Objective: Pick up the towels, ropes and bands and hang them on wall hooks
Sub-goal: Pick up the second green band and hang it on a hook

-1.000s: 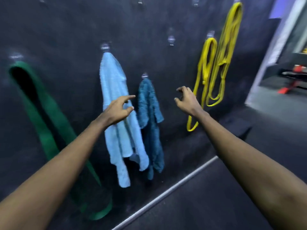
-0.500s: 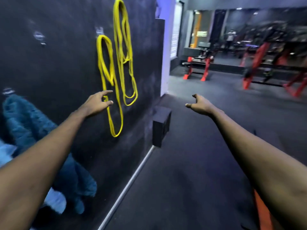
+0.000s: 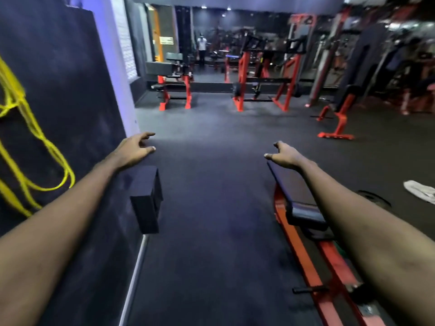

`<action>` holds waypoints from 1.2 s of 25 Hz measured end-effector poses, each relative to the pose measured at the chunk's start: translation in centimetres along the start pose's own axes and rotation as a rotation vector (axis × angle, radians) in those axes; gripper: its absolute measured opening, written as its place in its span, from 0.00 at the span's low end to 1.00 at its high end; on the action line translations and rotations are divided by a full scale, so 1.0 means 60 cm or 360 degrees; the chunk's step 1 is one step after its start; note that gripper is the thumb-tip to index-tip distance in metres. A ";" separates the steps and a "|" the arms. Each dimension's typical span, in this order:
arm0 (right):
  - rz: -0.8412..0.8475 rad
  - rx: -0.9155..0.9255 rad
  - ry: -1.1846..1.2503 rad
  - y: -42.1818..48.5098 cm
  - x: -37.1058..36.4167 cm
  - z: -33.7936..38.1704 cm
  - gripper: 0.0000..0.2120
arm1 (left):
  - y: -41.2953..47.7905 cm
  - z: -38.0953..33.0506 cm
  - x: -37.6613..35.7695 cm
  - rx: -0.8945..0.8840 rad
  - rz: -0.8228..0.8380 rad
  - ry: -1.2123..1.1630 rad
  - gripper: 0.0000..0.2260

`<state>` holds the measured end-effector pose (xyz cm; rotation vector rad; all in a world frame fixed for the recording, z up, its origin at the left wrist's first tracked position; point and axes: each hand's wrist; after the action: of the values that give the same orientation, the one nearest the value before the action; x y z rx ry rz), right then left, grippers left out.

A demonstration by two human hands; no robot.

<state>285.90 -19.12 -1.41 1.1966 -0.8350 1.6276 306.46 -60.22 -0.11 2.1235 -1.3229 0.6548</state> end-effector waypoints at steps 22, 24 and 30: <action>-0.0209 -0.1076 0.0114 0.618 0.043 -0.381 0.33 | 0.999 -0.115 -0.558 -0.0492 0.0815 -0.0191 0.24; -0.0191 -0.1179 0.0099 0.662 0.045 -0.407 0.33 | 1.085 -0.137 -0.602 -0.0539 0.0915 -0.0182 0.24; -0.0236 -0.1487 0.0133 0.802 0.056 -0.516 0.33 | 1.315 -0.221 -0.763 -0.0690 0.1121 -0.0208 0.24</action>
<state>230.15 -7.15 -7.50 0.4996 -1.2214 0.9445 214.90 -50.70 -5.13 1.3545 -2.0897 0.4313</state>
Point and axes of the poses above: each hand's wrist, its own y-axis towards the middle knuckle, its own x-axis out of the back of the hand, z = x × y, and after that the axes turned 13 degrees about -y, right-handed
